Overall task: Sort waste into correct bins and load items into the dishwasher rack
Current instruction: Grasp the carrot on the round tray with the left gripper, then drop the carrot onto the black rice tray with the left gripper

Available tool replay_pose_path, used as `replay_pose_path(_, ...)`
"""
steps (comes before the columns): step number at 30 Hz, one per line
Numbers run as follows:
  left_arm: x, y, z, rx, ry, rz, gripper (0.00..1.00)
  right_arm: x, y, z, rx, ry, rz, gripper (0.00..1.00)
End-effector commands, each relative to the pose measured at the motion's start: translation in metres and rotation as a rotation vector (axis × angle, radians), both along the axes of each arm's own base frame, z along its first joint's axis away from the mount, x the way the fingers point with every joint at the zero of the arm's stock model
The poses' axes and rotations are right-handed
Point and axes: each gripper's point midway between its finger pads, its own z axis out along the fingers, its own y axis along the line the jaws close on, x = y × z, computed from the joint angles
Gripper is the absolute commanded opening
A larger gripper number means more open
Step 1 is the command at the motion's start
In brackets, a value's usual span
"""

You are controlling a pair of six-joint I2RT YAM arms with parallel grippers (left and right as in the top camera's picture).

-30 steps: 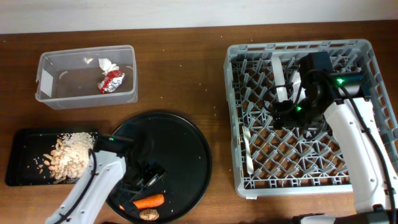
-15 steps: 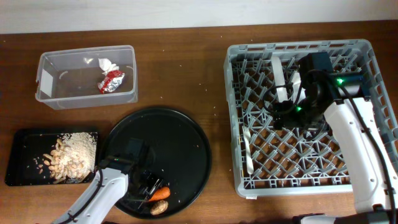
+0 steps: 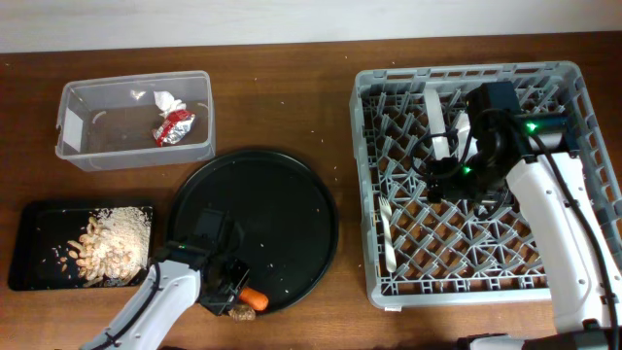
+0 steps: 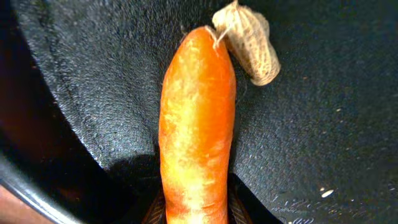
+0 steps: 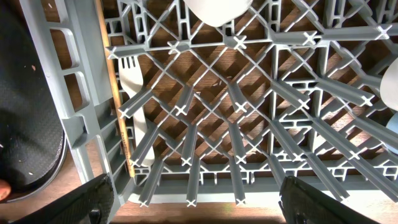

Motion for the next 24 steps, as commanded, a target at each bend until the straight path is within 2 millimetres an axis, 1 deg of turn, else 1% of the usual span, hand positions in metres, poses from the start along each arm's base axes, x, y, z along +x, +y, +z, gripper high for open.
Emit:
replay_pose_path(1,0.031,0.013,0.009,0.099,-0.104,-0.024,0.29,0.001,0.0,0.002,0.001,-0.002,0.008,0.88)
replay_pose_path(3,0.051,0.008,0.021,0.085,-0.173,-0.049,0.29,0.0,0.0,0.001,0.001,-0.001,0.008,0.89)
replay_pose_path(5,0.063,0.008,0.031,0.092,-0.21,-0.046,0.29,0.0,0.0,0.001,0.001,0.001,0.008,0.89)
replay_pose_path(7,0.075,0.008,0.04,0.107,-0.255,-0.09,0.29,0.0,0.0,0.001,0.001,0.001,0.008,0.88)
replay_pose_path(8,0.088,0.008,0.053,0.131,-0.303,-0.155,0.28,0.0,0.0,0.001,0.001,0.001,0.008,0.89)
replay_pose_path(10,0.1,0.017,0.076,0.192,-0.332,-0.207,0.28,0.0,0.0,0.001,0.001,0.002,0.008,0.89)
replay_pose_path(11,0.106,0.029,0.095,0.242,-0.338,-0.271,0.27,0.0,0.0,0.001,0.0,0.002,0.008,0.89)
replay_pose_path(13,0.111,0.062,0.125,0.344,-0.319,-0.292,0.27,0.0,0.0,0.001,0.001,0.001,0.008,0.88)
replay_pose_path(14,0.111,0.077,0.134,0.376,-0.308,-0.271,0.27,0.0,0.0,0.001,0.0,0.001,0.008,0.89)
replay_pose_path(15,0.112,0.097,0.144,0.395,-0.302,-0.219,0.26,0.0,0.0,0.001,0.0,0.001,0.008,0.89)
replay_pose_path(16,0.111,0.119,0.149,0.404,-0.293,-0.142,0.26,0.0,0.0,0.001,0.0,0.002,0.008,0.88)
replay_pose_path(19,0.099,0.189,0.148,0.443,-0.257,0.11,0.26,-0.001,0.0,0.001,0.0,0.004,0.008,0.89)
replay_pose_path(20,0.094,0.211,0.147,0.454,-0.244,0.186,0.26,-0.001,0.0,0.001,0.0,0.004,0.008,0.89)
replay_pose_path(21,0.085,0.238,0.141,0.465,-0.221,0.281,0.26,-0.001,0.0,0.001,0.0,0.004,0.008,0.89)
replay_pose_path(22,0.082,0.248,0.138,0.468,-0.21,0.314,0.27,-0.001,0.0,0.001,0.0,0.004,0.008,0.89)
replay_pose_path(23,0.078,0.263,0.13,0.469,-0.186,0.362,0.26,-0.001,0.0,0.001,0.0,0.004,0.008,0.89)
replay_pose_path(24,0.072,0.278,0.117,0.463,-0.146,0.405,0.26,-0.001,0.0,0.001,0.0,0.004,0.008,0.88)
